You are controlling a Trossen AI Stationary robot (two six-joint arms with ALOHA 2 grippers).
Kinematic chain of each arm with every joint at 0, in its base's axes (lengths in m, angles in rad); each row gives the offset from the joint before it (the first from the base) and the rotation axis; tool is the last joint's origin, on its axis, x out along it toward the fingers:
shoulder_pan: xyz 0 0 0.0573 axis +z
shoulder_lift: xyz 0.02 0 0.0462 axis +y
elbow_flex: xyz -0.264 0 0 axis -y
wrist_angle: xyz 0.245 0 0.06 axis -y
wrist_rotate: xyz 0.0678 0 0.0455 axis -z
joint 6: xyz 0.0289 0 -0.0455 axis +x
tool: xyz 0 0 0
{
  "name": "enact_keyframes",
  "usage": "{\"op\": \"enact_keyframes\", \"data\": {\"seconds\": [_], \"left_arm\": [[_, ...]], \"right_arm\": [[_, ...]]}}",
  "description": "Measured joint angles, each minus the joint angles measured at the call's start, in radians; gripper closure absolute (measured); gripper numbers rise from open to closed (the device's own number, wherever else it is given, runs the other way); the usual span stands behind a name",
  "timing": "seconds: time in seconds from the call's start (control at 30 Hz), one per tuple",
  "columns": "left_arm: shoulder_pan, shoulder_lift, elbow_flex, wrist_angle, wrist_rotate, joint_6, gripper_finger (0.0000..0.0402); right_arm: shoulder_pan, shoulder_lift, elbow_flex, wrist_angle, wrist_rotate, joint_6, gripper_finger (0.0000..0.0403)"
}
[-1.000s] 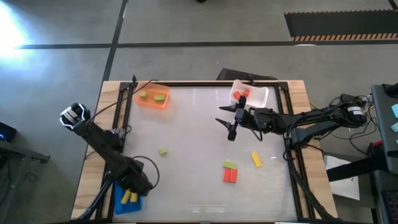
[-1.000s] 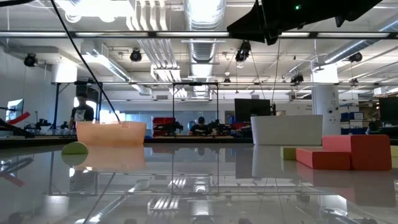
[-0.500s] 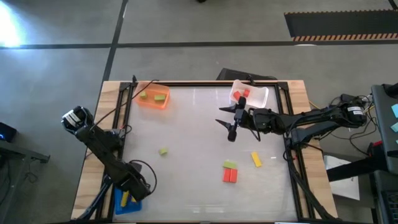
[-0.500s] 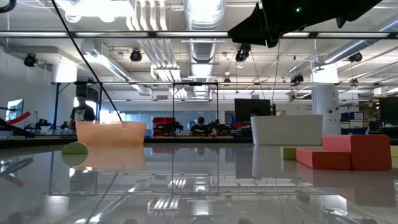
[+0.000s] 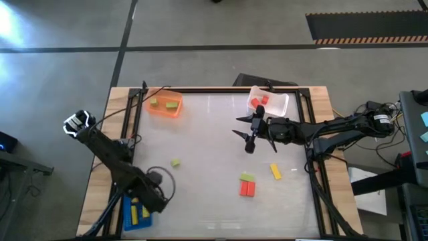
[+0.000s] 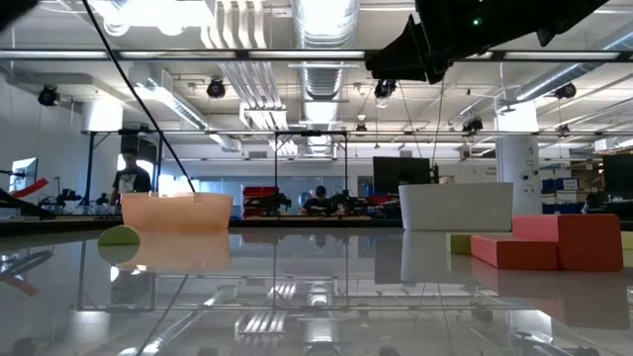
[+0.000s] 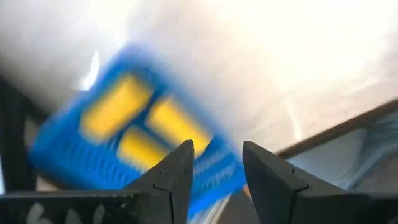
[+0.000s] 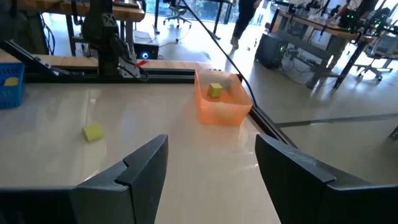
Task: Sort & place blocks by color
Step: Put the green semicircle block into the orange bin
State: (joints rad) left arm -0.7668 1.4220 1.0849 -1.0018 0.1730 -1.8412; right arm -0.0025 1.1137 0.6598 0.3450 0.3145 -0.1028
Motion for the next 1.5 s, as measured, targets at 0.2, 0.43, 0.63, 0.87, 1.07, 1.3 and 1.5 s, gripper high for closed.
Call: {"op": "enact_keyframes", "data": {"seconds": [0.2,0.43,0.63,0.87,1.07,1.3,1.5], "left_arm": [[0.144,-0.002,0.005,0.011,-0.221,0.464,0.0279],[0.296,0.014,-0.058,0.007,-0.291,0.885,0.0279],[0.384,0.01,-0.127,0.016,-0.315,1.111,0.0279],[0.452,-0.011,-0.248,0.115,-0.321,1.219,0.0274],[0.453,-0.012,-0.32,0.234,-0.35,1.28,0.0222],[0.453,-0.013,-0.36,0.249,-0.444,1.284,0.016],[0.453,-0.013,-0.392,0.352,-0.42,1.298,0.0152]], "right_arm": [[0.0,0.0,0.001,0.003,0.0,-0.021,0.017],[0.0,0.0,0.0,0.003,0.0,-0.026,0.017],[0.0,0.0,0.0,-0.03,0.0,-0.028,0.017],[0.0,0.0,0.0,-0.028,0.0,-0.028,0.017],[0.0,0.0,0.0,-0.027,0.0,-0.028,0.017],[0.0,0.0,-0.001,-0.027,0.0,-0.021,0.017],[-0.001,0.0,-0.001,-0.027,0.0,-0.026,0.017]]}}
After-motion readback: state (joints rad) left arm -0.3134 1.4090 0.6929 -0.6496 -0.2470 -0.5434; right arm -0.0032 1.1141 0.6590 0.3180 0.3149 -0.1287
